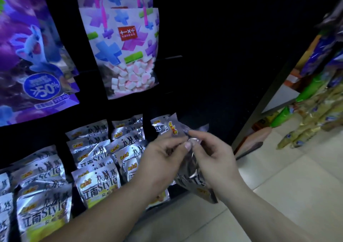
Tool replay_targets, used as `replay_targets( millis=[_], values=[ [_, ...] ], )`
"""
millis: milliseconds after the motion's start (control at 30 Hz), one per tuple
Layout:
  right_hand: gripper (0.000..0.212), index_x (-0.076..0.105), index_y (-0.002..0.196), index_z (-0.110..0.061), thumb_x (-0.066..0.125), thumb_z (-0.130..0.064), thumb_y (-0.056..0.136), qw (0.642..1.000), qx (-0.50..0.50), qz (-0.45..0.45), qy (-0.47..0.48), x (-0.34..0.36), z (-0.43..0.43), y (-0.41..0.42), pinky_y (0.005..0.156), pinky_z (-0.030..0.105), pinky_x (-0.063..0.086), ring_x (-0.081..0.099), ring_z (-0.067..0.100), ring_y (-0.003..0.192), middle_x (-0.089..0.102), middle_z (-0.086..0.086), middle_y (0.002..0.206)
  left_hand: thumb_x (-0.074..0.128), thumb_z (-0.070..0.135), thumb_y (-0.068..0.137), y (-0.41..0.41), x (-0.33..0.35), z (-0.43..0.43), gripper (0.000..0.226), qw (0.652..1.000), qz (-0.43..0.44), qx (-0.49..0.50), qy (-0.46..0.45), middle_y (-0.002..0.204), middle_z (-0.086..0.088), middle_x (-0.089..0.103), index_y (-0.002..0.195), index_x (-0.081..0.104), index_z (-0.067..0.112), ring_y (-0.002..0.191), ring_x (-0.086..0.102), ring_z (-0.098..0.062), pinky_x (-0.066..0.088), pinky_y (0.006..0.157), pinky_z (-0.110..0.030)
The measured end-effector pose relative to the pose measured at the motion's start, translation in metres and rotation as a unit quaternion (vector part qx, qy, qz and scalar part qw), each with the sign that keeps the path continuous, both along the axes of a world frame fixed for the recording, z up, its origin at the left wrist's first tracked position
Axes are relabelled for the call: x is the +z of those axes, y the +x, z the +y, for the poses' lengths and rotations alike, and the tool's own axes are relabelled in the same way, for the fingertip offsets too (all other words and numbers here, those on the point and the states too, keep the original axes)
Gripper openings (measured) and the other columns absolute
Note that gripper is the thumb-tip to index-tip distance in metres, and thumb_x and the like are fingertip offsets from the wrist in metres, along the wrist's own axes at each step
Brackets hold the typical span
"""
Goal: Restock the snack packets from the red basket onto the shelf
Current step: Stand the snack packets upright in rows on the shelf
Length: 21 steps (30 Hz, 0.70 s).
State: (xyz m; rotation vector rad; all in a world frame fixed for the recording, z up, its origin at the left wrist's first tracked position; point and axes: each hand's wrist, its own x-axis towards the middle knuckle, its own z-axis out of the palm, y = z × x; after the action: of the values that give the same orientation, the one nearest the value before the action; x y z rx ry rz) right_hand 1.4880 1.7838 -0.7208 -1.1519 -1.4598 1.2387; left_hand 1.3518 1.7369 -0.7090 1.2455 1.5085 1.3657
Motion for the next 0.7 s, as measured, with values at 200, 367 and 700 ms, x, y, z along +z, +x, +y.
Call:
replay_targets(
  millis=[200, 367, 700],
  values=[
    [0.02, 0.075, 0.106, -0.03, 0.076, -0.029, 0.086, 0.997, -0.009, 0.06, -0.047, 0.006, 0.002, 0.004, 0.083, 0.034, 0.059, 0.074, 0.019, 0.095, 0.077, 0.004, 0.098, 0.056, 0.034, 0.104, 0.009, 0.002, -0.004, 0.039, 0.986, -0.05, -0.139, -0.077, 0.149, 0.046, 0.028, 0.121, 0.056, 0.069, 0.145, 0.01, 0.02, 0.021, 0.113, -0.008],
    [0.05, 0.071, 0.116, -0.028, 0.088, -0.035, 0.069, 0.993, 0.026, 0.062, -0.094, 0.012, -0.004, 0.008, 0.082, 0.045, 0.061, 0.073, 0.031, 0.095, 0.075, 0.013, 0.102, 0.054, 0.007, 0.097, 0.001, -0.001, -0.01, 0.075, 0.975, -0.041, -0.185, -0.118, 0.161, 0.037, 0.016, 0.154, 0.031, 0.052, 0.139, 0.025, 0.022, 0.031, 0.091, 0.005],
    [0.042, 0.069, 0.111, -0.031, 0.057, 0.006, 0.095, 0.999, 0.034, -0.026, -0.019, 0.0, -0.007, 0.007, 0.056, 0.015, 0.046, 0.064, 0.002, 0.06, 0.077, -0.009, 0.086, 0.06, 0.029, 0.101, -0.02, -0.029, -0.004, 0.063, 0.968, 0.2, -0.144, -0.047, 0.147, 0.028, 0.05, 0.146, 0.032, 0.064, 0.088, 0.072, -0.01, 0.058, 0.095, -0.036]
  ],
)
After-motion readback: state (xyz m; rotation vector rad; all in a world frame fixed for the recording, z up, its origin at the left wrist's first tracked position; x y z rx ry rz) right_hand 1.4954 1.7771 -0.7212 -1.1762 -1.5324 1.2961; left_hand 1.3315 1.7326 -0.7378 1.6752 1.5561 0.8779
